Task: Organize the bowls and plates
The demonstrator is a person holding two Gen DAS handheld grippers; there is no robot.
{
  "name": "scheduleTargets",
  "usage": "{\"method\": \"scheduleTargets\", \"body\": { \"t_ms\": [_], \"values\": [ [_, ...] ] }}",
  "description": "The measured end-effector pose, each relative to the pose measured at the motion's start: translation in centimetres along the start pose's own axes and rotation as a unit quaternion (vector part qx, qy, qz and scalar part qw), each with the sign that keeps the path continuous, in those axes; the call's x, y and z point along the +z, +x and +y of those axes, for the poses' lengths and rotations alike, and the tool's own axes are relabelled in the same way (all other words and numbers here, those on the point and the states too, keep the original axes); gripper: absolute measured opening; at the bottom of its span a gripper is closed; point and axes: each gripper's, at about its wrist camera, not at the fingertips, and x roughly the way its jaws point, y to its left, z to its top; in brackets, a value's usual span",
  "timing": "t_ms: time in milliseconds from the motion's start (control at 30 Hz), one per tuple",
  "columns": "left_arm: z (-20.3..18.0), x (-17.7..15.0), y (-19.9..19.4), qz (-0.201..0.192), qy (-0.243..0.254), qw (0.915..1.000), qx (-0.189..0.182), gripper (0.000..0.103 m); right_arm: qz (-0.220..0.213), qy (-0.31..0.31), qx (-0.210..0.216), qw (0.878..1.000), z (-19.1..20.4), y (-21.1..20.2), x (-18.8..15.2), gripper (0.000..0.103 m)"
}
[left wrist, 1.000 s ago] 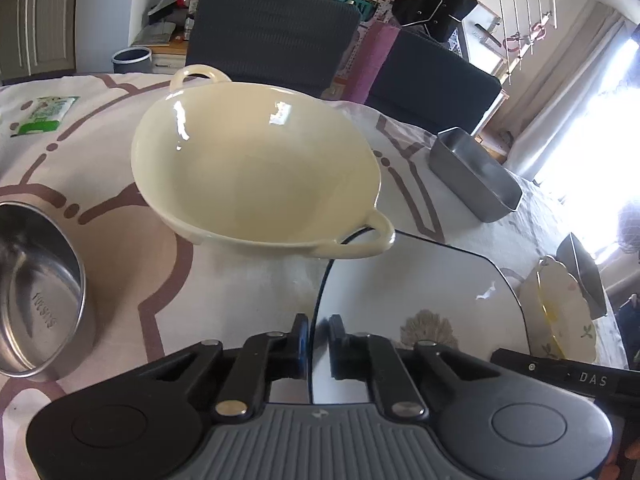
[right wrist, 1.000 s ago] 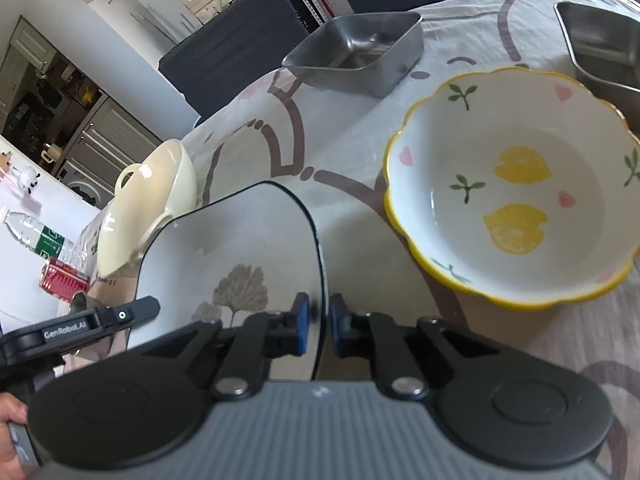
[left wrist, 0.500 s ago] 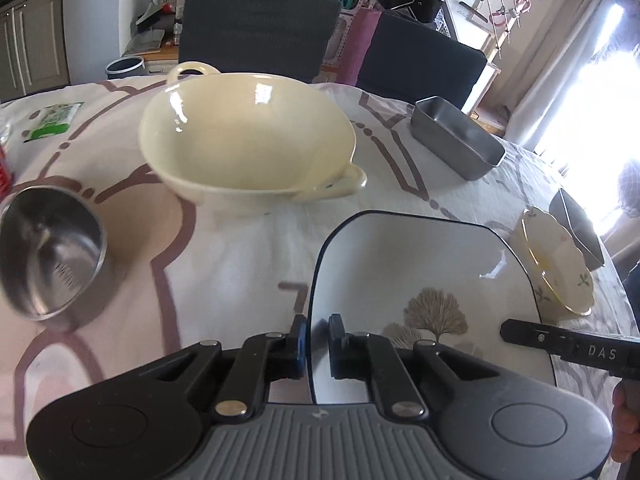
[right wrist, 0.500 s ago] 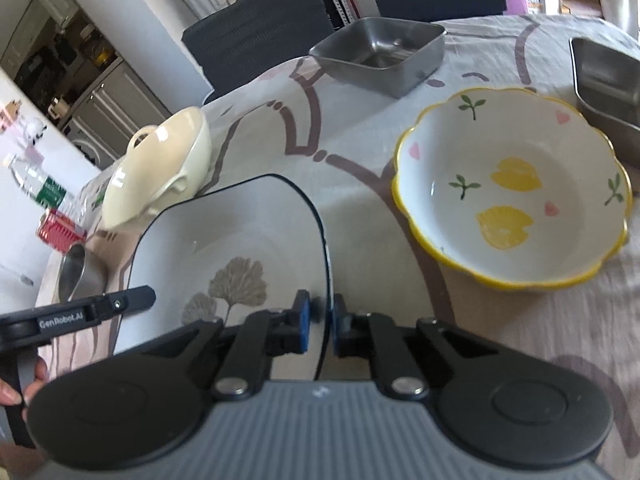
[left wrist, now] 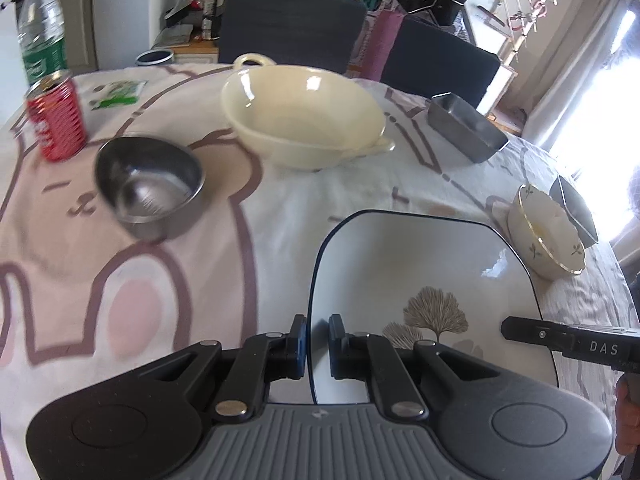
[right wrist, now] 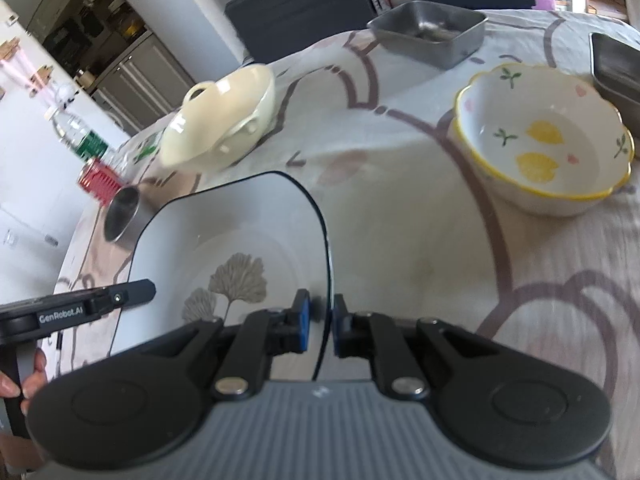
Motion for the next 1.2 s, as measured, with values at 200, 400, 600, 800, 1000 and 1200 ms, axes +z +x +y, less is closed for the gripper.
{"method": "scheduleTargets", "body": {
  "t_ms": [200, 400, 600, 800, 1000, 1200],
  "values": [
    [0.8, -1.9, -1.0, 0.011, -0.004, 0.9999, 0.006, 0.011, 0.022, -0.007, 0.001, 1.0, 1.1, 0.6, -1.2, 0.014],
    [1.6, -2.9, -1.8, 0.012, -0.01, 0.9999, 0.007, 0.011, 0.03, -0.017, 0.005, 0.999, 2.3, 0.5, -2.1, 0.014],
    [2.0, -3.7, -2.0, 0.017, -0.006, 0.9998, 0.01, 0.012, 0.042, -0.022, 0.007, 0.999, 3.2, 0.5, -3.0, 0.014],
    [1.9, -4.1, -1.7, 0.028, 0.006, 0.9995, 0.016, 0.014, 0.052, -0.031, -0.001, 0.998, 3.8, 0.7, -3.5, 0.014],
    [1.5, -4.4, -0.8, 0.042, 0.021, 0.9987, 0.02, 0.015, 0.061, -0.038, -0.009, 0.997, 3.8, 1.2, -3.7, 0.014],
    [1.3, -4.3, -0.6, 0.041, 0.03, 0.9985, 0.02, 0.015, 0.073, -0.038, -0.014, 0.997, 3.6, 1.6, -3.8, 0.015]
  ]
}}
